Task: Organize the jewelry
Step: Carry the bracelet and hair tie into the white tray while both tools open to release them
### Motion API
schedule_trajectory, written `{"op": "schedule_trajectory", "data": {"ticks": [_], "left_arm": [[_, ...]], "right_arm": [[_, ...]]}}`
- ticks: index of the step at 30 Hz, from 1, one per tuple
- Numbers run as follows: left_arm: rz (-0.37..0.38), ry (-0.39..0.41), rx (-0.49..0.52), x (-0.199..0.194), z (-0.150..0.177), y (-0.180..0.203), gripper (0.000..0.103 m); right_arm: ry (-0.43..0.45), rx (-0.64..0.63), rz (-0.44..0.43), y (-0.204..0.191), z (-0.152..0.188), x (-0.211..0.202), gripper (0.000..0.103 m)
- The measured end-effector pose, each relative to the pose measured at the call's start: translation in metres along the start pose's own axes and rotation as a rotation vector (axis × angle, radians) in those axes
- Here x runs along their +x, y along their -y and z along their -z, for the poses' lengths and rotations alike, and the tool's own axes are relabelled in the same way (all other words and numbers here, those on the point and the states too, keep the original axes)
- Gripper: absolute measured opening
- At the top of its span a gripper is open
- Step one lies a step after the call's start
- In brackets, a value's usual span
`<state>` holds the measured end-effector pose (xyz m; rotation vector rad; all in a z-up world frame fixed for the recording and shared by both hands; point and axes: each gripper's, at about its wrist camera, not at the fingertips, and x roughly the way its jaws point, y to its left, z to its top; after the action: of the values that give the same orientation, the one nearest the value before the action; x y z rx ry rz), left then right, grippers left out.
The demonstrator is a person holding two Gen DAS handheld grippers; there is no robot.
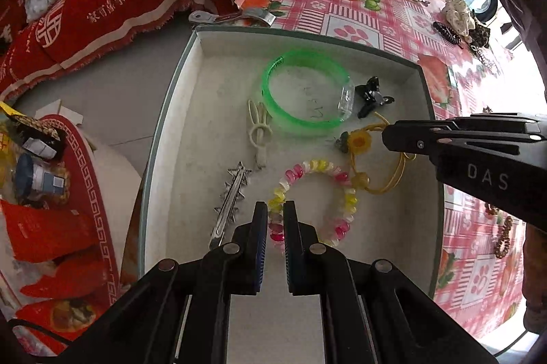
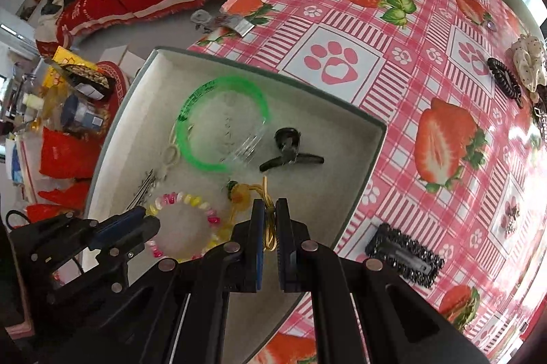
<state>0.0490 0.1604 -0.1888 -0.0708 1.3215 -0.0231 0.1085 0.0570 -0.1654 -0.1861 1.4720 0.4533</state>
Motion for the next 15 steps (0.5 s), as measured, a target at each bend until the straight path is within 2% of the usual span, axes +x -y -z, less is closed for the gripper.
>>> {"op": "schedule_trajectory", "data": {"ticks": [8,13,15], "left_arm": [[-0.050,-0.017,0.012,0.007,0.001,0.004,0.016],[-0.055,0.001,0.020,0.002,0.002,0.006,0.016],[-0.059,0.008,0.030,0.000,0.002,0.007,0.016]], "right_arm": [[-0.023,0.003,0.018,0.000,-0.006,0.013,0.007],[-0.036,0.005,0.013,0.003,-0.006,0.019,0.007],[-0.036,0.001,0.013,0.003,-0.004,0.021,0.011]]}}
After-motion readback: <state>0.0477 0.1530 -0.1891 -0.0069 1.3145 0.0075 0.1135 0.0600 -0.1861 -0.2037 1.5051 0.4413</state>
